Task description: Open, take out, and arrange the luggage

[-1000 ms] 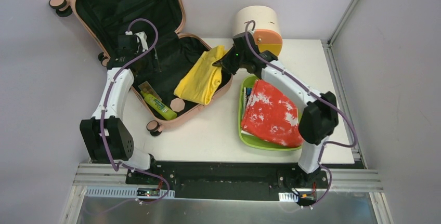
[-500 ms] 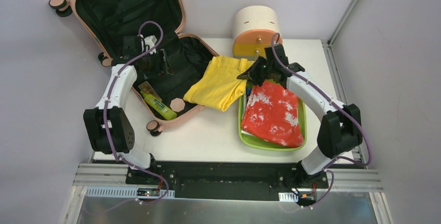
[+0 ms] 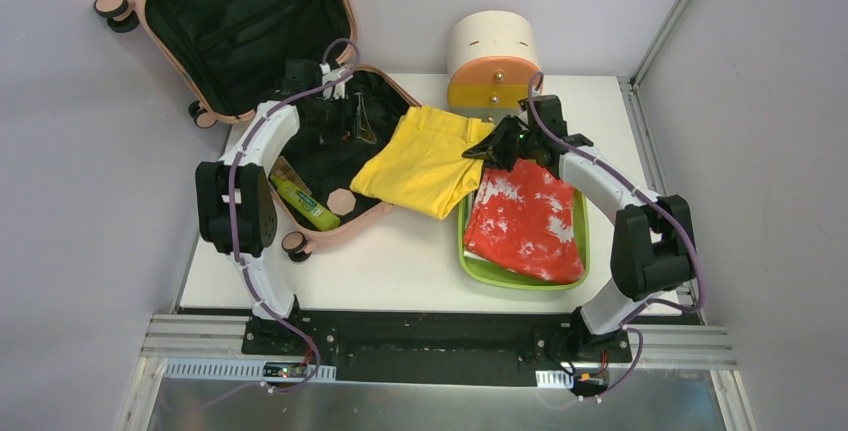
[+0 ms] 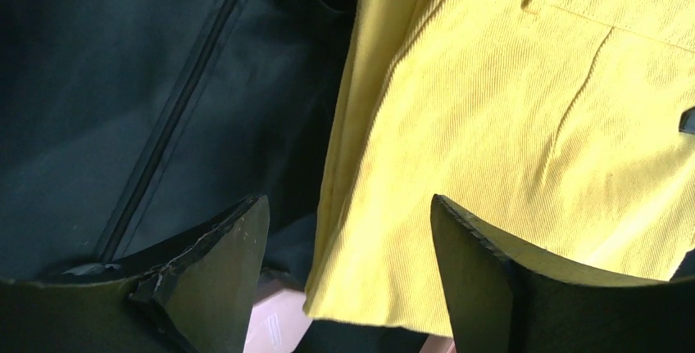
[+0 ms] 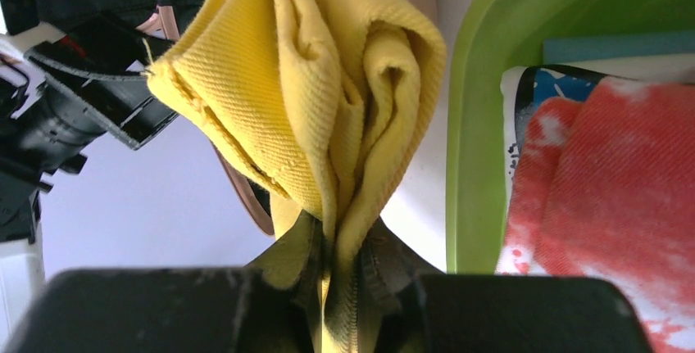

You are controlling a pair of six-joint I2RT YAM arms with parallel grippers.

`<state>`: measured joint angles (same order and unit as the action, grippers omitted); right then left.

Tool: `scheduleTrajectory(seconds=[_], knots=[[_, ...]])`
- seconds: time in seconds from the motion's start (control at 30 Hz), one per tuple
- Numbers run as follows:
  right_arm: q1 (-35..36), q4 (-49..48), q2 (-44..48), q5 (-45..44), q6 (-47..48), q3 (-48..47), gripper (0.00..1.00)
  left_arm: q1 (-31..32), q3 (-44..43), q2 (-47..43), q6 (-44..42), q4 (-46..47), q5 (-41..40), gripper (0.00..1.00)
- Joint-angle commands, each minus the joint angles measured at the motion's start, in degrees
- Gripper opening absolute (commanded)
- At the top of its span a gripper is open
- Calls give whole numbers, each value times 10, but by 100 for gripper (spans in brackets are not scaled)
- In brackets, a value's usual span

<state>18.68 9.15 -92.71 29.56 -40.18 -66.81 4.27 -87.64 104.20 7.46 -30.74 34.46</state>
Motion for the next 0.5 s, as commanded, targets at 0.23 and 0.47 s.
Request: scheduleTrajectory(seconds=[0.23, 0.47], knots=[[-40, -74, -42, 54, 27, 30, 0, 33, -45, 76, -39, -3, 63, 77], [-45, -76, -44, 54, 40, 33, 0, 39, -65, 106, -24, -2, 98, 79]])
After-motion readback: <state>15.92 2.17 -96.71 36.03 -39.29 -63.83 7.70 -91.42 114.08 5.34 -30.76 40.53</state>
